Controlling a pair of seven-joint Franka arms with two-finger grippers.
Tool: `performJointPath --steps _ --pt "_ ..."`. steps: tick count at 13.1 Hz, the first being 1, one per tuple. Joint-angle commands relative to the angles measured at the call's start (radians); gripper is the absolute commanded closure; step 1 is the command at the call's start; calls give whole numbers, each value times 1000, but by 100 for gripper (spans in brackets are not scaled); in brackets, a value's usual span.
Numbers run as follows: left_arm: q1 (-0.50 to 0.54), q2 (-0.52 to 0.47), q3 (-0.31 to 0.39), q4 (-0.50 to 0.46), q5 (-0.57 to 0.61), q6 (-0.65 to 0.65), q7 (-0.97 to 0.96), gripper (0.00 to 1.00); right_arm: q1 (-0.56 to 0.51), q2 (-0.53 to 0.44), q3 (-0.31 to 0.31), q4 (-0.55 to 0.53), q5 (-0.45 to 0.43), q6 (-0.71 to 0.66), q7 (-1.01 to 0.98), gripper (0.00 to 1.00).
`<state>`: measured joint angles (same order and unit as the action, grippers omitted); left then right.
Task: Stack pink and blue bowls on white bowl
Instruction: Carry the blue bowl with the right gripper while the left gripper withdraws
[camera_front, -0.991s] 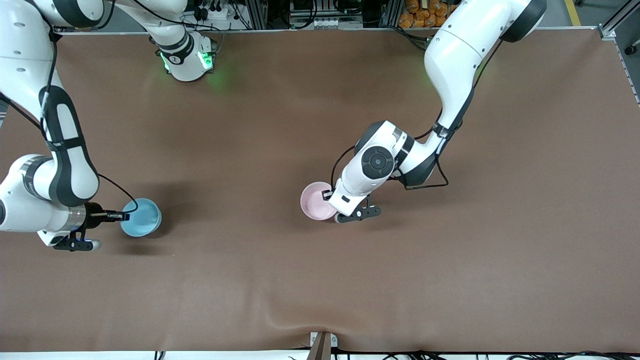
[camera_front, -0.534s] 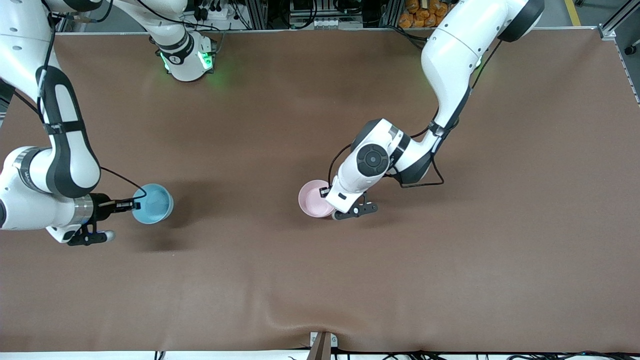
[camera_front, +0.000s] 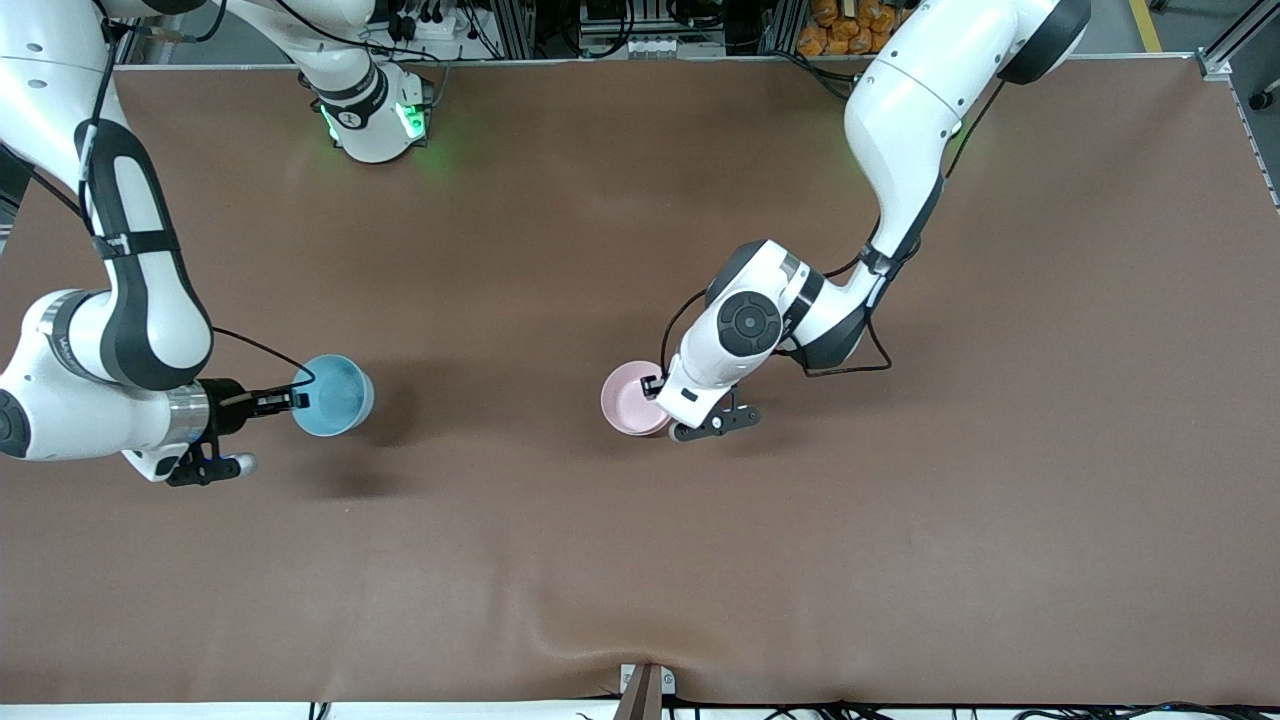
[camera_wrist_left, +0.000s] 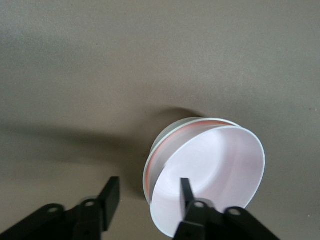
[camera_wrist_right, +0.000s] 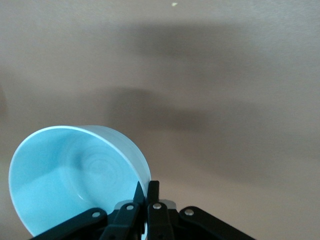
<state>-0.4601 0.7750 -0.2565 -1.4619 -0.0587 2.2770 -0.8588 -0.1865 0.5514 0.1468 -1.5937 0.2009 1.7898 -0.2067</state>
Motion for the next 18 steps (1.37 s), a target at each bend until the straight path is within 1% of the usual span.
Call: performJointPath --steps 1,3,4,7,9,12,14,15,17,18 --pt "4 -17 -3 -6 20 2 -25 0 48 -42 -1 -25 58 -4 128 100" --pt "17 -26 -1 -6 20 -19 -25 0 84 -45 -1 -22 97 5 212 100" --pt "35 -46 -1 -6 20 -40 -25 0 100 -45 -1 -19 118 26 255 100" --pt "104 -123 -1 -5 23 -129 -20 0 205 -57 -4 -5 124 103 491 100" --pt "151 -180 -1 1 49 -192 -19 0 252 -56 -1 3 129 163 597 100" --pt "227 -269 -1 6 104 -284 -17 0 324 -56 7 55 130 163 761 100" --pt "282 -328 -4 6 172 -347 56 0 361 -53 36 98 138 169 875 100" --pt "296 -354 -4 6 184 -376 113 0 383 -50 48 106 167 180 924 100" --pt "349 -407 -7 6 184 -430 205 0 467 -35 46 118 173 262 986 100" --pt "366 -433 -7 5 184 -457 231 0 489 -15 45 118 175 305 1009 100"
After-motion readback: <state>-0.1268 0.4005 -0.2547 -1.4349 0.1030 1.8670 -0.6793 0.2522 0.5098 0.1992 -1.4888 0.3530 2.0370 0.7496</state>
